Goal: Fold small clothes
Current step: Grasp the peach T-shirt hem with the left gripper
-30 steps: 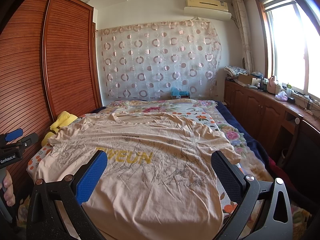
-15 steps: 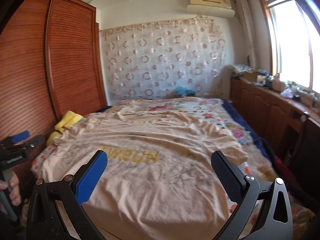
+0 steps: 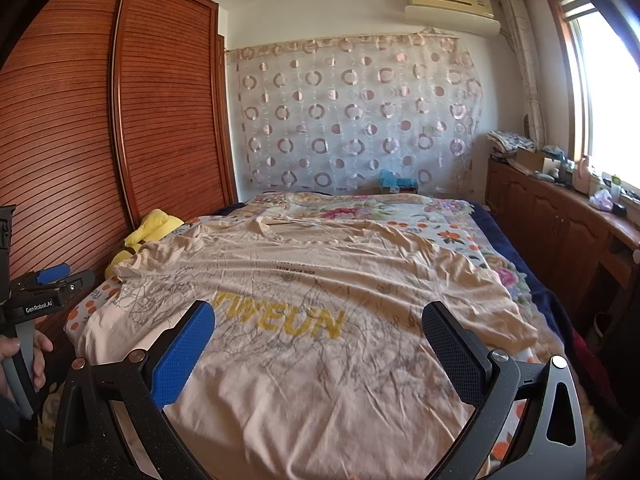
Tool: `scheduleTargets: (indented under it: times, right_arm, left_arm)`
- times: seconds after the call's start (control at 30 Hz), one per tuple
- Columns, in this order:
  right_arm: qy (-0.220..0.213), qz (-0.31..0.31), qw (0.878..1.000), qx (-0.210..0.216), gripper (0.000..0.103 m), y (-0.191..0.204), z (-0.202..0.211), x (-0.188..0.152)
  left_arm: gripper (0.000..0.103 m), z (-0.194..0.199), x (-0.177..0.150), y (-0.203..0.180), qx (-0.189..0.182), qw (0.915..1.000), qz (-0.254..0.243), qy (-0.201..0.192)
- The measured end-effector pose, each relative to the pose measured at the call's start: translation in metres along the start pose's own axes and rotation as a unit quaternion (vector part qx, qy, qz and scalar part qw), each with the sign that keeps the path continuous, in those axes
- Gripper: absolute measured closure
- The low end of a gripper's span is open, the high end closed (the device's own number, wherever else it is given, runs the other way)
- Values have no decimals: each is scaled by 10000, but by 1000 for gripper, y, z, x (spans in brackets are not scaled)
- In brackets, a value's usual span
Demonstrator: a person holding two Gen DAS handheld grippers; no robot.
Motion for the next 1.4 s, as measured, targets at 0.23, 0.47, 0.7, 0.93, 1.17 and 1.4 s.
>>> scheduleTargets:
  times: [0.23, 0.47, 0.7, 0.93, 1.17, 1.4]
  right_arm:
    - [28, 460, 9987, 216, 0, 21, -38, 3]
    - [227, 613, 9948, 785, 0, 40, -75, 3]
    - [565, 1236, 9819, 1318, 0, 75, -108, -4]
    - [994, 1514, 9758, 1225, 0, 89, -145, -10]
    - [1286, 1364, 9735, 1307, 0, 96, -165, 1]
    - [1697, 1620, 9644, 1224, 0, 109, -181, -11]
  left_arm:
    - [11, -27, -5, 39, 92, 9997, -120, 172]
    - [11, -68, -15, 80, 362, 9973, -117, 628]
    - [11, -92, -11, 96, 367, 9947, -106, 952]
    - [12, -114, -1, 96, -11, 9926, 113, 1211]
    - [38, -134, -3, 92, -491, 9858, 615, 1482]
    - [53, -141, -4, 95, -580, 9820, 878, 1568]
Point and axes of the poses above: each gripper's, at about its wrist camera, not at the fingertips, and z roughly against the way its jaws point, y to its left, x to its top, the point moved 7 cm from there along -z, roughly the way its jaws point, and after that the axes turned 3 degrees about -z, right-handed, at the moved point
